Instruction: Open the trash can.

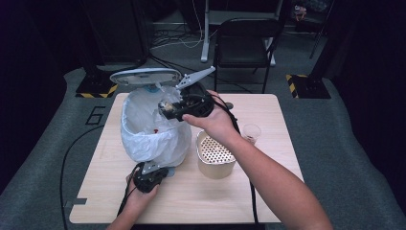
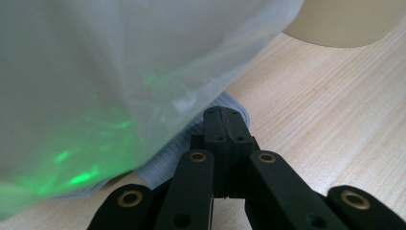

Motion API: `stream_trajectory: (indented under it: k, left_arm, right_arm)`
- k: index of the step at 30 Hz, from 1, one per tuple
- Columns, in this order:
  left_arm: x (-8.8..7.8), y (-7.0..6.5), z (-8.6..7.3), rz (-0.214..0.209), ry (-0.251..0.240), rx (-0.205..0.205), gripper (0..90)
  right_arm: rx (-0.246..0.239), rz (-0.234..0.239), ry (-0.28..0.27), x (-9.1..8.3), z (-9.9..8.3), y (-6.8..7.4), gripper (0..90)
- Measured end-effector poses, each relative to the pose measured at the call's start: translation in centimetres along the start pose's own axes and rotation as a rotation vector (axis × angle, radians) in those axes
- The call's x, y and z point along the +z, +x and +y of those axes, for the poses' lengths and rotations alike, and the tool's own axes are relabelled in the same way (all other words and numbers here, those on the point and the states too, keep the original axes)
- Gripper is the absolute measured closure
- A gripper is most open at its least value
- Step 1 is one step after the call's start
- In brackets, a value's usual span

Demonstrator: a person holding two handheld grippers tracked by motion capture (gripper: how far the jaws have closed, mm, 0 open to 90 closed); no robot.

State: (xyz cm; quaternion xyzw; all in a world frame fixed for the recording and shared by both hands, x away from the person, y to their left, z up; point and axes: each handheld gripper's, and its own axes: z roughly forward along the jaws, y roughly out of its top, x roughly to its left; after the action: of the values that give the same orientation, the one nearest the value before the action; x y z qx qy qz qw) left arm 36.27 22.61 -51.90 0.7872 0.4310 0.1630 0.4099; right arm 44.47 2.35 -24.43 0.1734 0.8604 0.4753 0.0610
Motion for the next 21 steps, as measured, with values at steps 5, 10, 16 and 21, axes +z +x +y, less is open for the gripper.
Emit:
stream_trajectory:
  k: [5, 10, 16, 21]
  left_arm:
    - [0.0, 0.0, 0.0, 0.000, 0.001, 0.001, 90.0]
    - [0.0, 0.0, 0.0, 0.000, 0.000, 0.003, 90.0]
    - [0.0, 0.0, 0.0, -0.001, 0.001, 0.003, 90.0]
    - [0.0, 0.0, 0.0, 0.000, 0.000, 0.002, 90.0]
  right_arm:
    - [-0.007, 0.003, 0.003, 1.0, 0.2, 0.1, 69.5]
    - [-0.003, 0.007, 0.008, 2.3, 0.6, 0.1, 69.4]
    - [-0.010, 0.001, 0.016, 3.1, 0.8, 0.0, 69.3]
    - [-0.008, -0.014, 0.023, 4.0, 0.8, -0.2, 69.2]
